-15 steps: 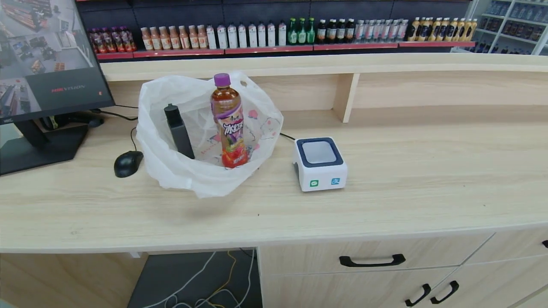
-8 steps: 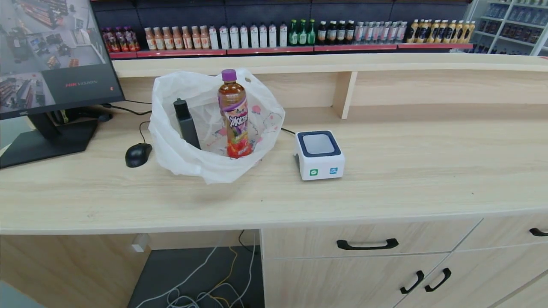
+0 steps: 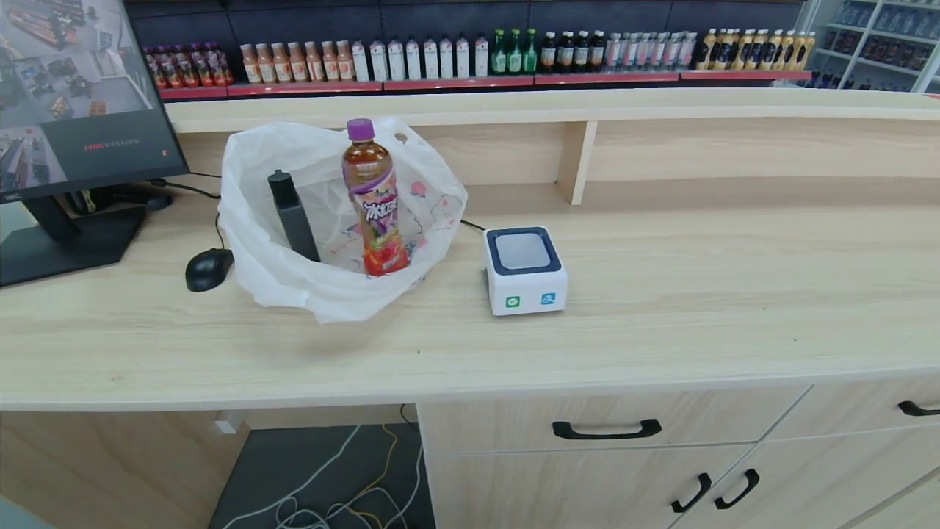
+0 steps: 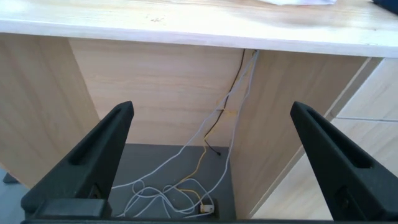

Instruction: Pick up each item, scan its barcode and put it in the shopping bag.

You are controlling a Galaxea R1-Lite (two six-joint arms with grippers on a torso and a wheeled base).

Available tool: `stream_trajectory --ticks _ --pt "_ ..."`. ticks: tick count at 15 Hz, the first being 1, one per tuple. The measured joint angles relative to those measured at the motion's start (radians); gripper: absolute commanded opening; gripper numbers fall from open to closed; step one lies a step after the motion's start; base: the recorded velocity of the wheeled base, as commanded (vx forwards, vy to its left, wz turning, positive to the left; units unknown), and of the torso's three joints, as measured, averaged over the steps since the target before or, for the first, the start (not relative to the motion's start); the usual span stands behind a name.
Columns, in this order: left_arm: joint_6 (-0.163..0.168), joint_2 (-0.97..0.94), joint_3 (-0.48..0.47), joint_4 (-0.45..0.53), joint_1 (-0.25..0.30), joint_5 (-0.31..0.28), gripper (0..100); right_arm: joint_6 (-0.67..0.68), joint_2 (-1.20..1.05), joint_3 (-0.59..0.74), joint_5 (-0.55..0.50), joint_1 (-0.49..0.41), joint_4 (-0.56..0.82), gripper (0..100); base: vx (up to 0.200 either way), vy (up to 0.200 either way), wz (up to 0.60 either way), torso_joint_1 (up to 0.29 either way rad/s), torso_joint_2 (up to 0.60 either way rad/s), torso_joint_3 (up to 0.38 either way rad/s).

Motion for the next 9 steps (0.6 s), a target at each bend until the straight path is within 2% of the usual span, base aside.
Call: stream_trajectory --ticks 4,9 --pt "0.000 0.000 0.000 0.000 0.000 0.000 100 -0.001 0.000 0.000 0.000 -0.002 0.000 100 0.000 -0.200 0.00 0.001 0.00 0.002" --pt "0.005 0.000 0.000 0.001 -0.003 0.000 100 -0.002 0.000 0.000 0.000 -0.002 -0.001 100 0.000 0.000 0.00 0.000 0.00 0.000"
